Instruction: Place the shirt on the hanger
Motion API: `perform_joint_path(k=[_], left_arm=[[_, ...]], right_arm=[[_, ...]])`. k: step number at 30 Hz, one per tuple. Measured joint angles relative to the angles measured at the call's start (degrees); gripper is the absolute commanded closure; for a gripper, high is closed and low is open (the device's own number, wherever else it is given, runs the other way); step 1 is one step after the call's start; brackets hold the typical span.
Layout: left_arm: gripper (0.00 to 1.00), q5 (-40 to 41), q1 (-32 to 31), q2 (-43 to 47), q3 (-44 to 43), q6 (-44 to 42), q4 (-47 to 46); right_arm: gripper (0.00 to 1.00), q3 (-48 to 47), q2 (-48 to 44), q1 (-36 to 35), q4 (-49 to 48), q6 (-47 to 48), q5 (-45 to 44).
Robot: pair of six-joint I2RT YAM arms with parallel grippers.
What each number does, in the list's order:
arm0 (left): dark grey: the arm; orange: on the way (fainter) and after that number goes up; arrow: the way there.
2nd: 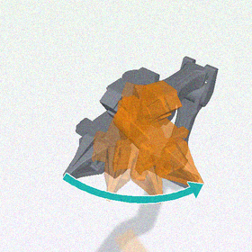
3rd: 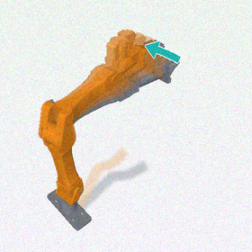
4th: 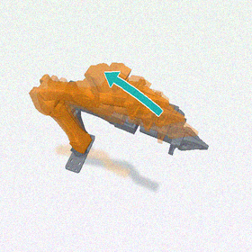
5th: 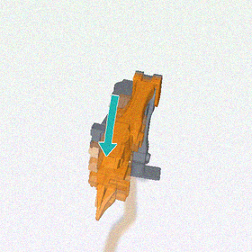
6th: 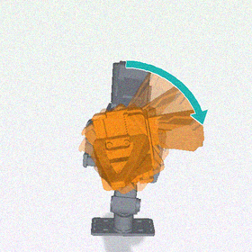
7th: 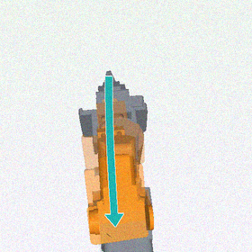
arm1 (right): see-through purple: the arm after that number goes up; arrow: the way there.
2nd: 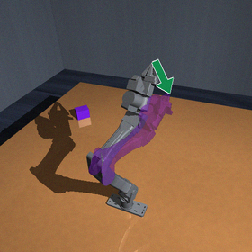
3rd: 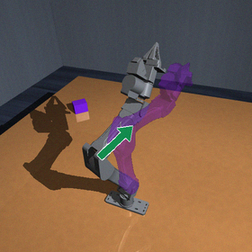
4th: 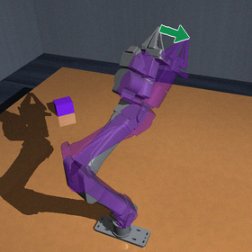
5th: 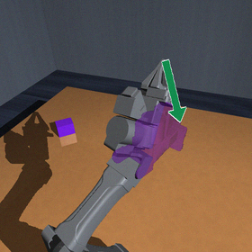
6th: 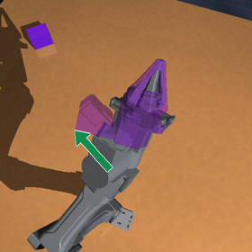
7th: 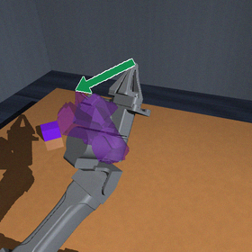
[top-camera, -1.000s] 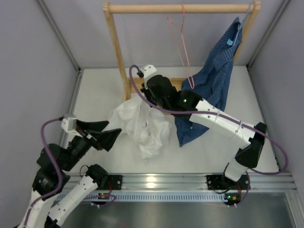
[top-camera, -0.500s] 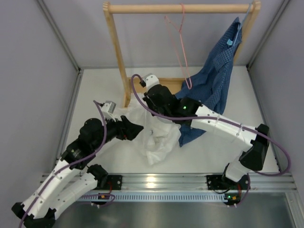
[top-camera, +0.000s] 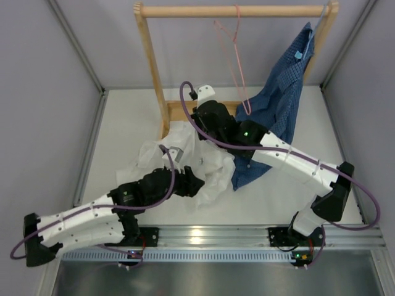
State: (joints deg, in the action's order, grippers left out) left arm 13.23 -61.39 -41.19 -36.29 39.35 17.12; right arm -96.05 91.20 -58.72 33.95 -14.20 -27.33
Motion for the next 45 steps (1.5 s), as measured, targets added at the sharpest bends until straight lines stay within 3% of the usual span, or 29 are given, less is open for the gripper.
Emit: perform_joint_path(k=[3,4,5,6,9,13,15,18,21,23,26,30,34,37,41,45], left_arm=[[0.56,9.55,-3.34,-7.85,0.02,3.13,-0.37],[0.83,11.96,-3.5,-9.64,0.02,3.85,-0.33],[0.98,14.19,-3.5,-11.15,-0.04,4.76,-0.44],[1.0,16.11,-3.5,-12.15,-0.24,4.76,-0.09],[1.0,20.65,-3.58,-13.6,-4.26,4.35,4.94],[1.0,25.86,-3.61,-10.49,-17.03,-0.07,13.38],[1.0,27.15,-3.61,-8.52,-27.89,-4.68,18.84],[1.0,26.58,-3.63,-10.12,-51.82,-13.18,24.48],[1.0,21.79,-3.78,-16.0,-78.14,-22.29,29.92],[1.0,16.06,-3.87,-20.63,-92.83,-27.47,33.53],[1.0,8.85,-3.78,-25.53,-103.23,-32.63,35.87],[1.0,2.67,-2.95,-25.73,-98.95,-38.12,35.91],[1.0,2.84,-2.82,-22.08,-87.23,-40.3,36.48],[1.0,15.32,-2.84,-19.89,-79.56,-39.54,36.81],[1.0,35.04,-2.84,-16.59,-71.01,-36.17,36.98],[1.0,40.94,-3.06,-12.94,-61.16,-29.33,36.63]], right_arm=[[1.0,-0.28,-0.07,0.0,-0.13,-0.22,0.2],[1.0,-0.24,-0.09,0.0,-0.09,-0.37,0.35],[1.0,0.07,-0.26,0.0,-0.39,-0.42,0.55],[1.0,0.68,-0.74,0.0,-0.52,-0.44,0.76],[1.0,2.95,-3.08,0.0,-0.66,-0.11,1.49],[1.0,4.7,-8.33,-0.28,-1.14,1.53,5.05],[1.0,4.85,-11.87,-1.01,-1.88,2.64,7.1],[1.0,4.22,-17.7,-4.26,-3.54,5.14,8.52],[1.0,-0.39,-20.63,-12.48,-7.52,8.41,8.46],[1.0,-4.5,-20.92,-21.9,-12.17,12.04,5.86],[1.0,-5.2,-22.08,-34.64,-18.32,18.47,-2.38],[1.0,-1.11,-22.21,-46.05,-27.8,29.44,-19.8],[1.0,1.7,-18.88,-48.46,-34.38,35.56,-32.87],[1.0,5.31,-17.18,-47.5,-35.93,36.37,-40.28],[1.0,7.93,-16.52,-43.34,-29.77,28.48,-44.76],[1.0,11.45,-17.05,-36.09,-23.08,15.19,-42.47]])
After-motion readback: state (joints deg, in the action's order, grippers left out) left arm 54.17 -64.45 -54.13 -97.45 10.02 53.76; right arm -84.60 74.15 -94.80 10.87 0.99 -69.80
